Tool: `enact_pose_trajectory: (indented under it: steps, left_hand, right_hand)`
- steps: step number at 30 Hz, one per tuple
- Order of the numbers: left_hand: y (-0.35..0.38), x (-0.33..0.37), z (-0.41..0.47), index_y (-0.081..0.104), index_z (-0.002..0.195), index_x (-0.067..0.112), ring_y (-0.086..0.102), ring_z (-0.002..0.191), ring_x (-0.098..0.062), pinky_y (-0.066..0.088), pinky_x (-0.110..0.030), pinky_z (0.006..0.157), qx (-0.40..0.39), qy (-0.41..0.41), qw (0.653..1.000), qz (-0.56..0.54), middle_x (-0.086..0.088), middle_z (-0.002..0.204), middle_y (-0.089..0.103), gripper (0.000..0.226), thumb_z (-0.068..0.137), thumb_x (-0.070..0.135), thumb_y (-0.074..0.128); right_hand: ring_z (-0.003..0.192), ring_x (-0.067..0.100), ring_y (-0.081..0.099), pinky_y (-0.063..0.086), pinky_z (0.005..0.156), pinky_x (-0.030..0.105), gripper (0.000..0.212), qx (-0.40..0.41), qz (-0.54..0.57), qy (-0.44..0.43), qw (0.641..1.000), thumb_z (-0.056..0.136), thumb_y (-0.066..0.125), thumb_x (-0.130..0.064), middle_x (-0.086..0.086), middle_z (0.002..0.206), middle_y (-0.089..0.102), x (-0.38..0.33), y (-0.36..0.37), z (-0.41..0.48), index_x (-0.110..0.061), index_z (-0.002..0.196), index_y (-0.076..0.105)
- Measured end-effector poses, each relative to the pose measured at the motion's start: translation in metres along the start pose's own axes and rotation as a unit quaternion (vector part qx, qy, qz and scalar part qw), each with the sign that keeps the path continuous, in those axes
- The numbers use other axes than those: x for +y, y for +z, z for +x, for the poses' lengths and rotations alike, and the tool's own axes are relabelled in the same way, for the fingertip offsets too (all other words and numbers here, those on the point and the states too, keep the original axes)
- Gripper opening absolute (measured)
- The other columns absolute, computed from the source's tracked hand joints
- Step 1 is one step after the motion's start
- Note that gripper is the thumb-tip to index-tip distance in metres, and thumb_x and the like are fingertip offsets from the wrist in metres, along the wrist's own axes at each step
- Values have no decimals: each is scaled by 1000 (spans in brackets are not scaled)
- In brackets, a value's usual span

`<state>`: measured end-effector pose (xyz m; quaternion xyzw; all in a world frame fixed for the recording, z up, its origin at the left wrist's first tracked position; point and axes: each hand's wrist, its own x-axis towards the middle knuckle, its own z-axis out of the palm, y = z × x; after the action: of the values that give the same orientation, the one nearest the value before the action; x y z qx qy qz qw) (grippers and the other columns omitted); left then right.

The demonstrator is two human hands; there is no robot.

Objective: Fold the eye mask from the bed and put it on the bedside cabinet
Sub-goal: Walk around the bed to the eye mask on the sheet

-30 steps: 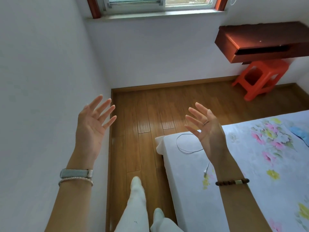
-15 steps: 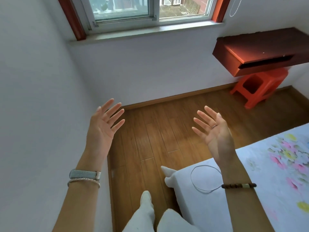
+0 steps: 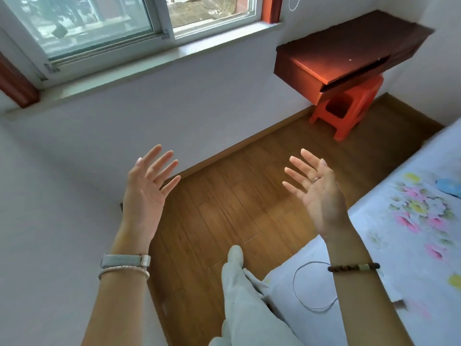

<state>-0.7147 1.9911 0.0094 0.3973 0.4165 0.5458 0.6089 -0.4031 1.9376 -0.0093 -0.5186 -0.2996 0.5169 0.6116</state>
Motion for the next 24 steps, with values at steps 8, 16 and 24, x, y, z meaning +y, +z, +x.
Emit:
enact_pose_trajectory:
  steps: [8, 16, 24]
  left_hand:
    - [68, -3, 153, 52, 138, 19, 54, 132, -26, 36, -53, 114, -83, -27, 996, 25, -9, 146, 54, 51, 99, 44, 31]
    - [142, -11, 257, 45, 144, 15, 54, 132, -26, 37, -52, 113, -150, -38, 988, 27, -10, 147, 53, 56, 98, 43, 29]
    - [239, -52, 334, 44, 145, 17, 55, 131, -23, 39, -48, 112, -262, -80, 961, 45, -6, 146, 54, 56, 99, 45, 27]
  right_hand:
    - [123, 21, 62, 50, 102, 47, 48, 88, 56, -19, 994, 101, 33, -46, 2, 139, 60, -19, -22, 111, -25, 139, 53]
    - [123, 21, 63, 49, 102, 49, 52, 142, 69, -40, 987, 93, 42, -52, 3, 139, 61, -49, -44, 185, -27, 137, 56]
    - [123, 23, 62, 44, 107, 54, 42, 256, 98, -47, 961, 103, 34, -40, 7, 137, 62, -65, -90, 212, -23, 135, 57]
